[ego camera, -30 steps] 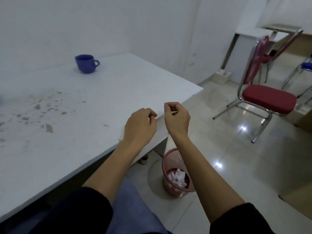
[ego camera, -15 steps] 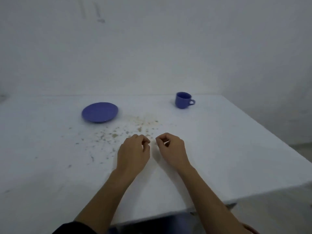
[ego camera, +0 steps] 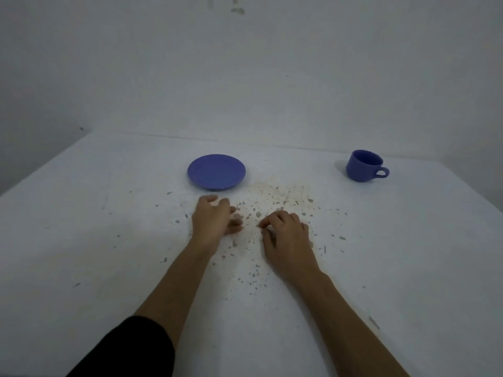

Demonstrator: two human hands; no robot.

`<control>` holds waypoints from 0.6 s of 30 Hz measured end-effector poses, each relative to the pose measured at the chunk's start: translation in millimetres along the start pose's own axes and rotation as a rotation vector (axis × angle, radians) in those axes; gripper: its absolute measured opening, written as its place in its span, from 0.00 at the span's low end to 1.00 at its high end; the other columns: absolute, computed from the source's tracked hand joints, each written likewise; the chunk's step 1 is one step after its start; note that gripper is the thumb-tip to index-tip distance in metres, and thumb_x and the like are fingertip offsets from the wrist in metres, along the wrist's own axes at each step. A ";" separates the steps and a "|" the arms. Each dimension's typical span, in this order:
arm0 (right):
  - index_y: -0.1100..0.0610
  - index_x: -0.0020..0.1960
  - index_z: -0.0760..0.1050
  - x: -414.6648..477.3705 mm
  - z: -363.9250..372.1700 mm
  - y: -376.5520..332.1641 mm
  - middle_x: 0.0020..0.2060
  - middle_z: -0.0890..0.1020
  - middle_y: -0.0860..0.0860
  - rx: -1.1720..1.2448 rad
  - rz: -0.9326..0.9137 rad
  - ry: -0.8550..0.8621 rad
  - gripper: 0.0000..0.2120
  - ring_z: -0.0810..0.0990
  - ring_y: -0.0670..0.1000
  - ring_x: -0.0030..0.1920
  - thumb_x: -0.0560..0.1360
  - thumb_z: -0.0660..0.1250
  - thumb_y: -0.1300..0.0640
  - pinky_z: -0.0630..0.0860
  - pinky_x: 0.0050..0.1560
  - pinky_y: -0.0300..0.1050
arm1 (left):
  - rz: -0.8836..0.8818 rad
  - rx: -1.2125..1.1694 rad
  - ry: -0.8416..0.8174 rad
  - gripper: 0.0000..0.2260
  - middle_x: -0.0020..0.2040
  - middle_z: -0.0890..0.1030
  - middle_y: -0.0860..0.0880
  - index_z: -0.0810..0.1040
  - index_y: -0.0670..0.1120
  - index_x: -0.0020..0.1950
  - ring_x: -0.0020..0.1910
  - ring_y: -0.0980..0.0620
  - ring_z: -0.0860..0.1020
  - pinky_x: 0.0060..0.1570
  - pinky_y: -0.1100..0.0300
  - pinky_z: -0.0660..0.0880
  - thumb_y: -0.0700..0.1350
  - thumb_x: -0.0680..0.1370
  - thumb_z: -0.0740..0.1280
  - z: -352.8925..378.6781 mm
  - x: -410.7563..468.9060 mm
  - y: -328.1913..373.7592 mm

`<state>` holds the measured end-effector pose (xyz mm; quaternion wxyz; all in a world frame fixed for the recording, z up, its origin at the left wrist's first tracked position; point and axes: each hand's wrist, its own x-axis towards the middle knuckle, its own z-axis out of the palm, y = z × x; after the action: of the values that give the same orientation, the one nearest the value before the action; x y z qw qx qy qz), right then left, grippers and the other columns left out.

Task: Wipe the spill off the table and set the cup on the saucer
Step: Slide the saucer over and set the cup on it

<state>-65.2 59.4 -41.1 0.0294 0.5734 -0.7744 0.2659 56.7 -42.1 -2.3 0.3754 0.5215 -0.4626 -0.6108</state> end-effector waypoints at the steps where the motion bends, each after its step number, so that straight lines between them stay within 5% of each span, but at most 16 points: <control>1: 0.50 0.52 0.76 0.1 0.5 -0.1 0.52 0.77 0.46 0.001 0.000 -0.004 0.08 0.72 0.48 0.54 0.77 0.60 0.55 0.68 0.58 0.47 | -0.042 -0.086 0.003 0.19 0.48 0.81 0.42 0.62 0.48 0.70 0.36 0.44 0.85 0.33 0.54 0.82 0.44 0.80 0.61 -1.5 10.2 4.0; 9: 0.48 0.53 0.73 -1.2 -0.2 2.7 0.54 0.75 0.45 -0.033 -0.009 -0.038 0.08 0.70 0.48 0.55 0.78 0.57 0.53 0.65 0.58 0.46 | -0.060 -0.163 0.066 0.23 0.48 0.81 0.35 0.58 0.39 0.73 0.30 0.45 0.84 0.26 0.59 0.79 0.39 0.79 0.59 -1.7 74.1 19.7; 13: 0.48 0.53 0.73 -0.2 0.5 2.9 0.54 0.74 0.45 -0.033 -0.012 -0.036 0.08 0.70 0.48 0.55 0.78 0.55 0.53 0.66 0.58 0.47 | -0.054 -0.180 0.070 0.25 0.56 0.78 0.32 0.60 0.40 0.73 0.32 0.45 0.84 0.26 0.59 0.79 0.30 0.76 0.56 -1.4 83.5 20.9; 18: 0.49 0.52 0.73 -1.0 1.6 3.9 0.53 0.75 0.46 -0.024 -0.026 -0.012 0.08 0.70 0.49 0.53 0.78 0.56 0.53 0.68 0.56 0.49 | -0.012 -0.121 -0.054 0.22 0.55 0.79 0.36 0.64 0.43 0.71 0.37 0.46 0.84 0.31 0.58 0.81 0.33 0.78 0.58 17.7 64.6 20.3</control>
<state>-68.0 60.3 -44.3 0.0349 0.5844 -0.7703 0.2528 27.6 -105.7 -1.1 0.3899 0.4839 -0.4317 -0.6538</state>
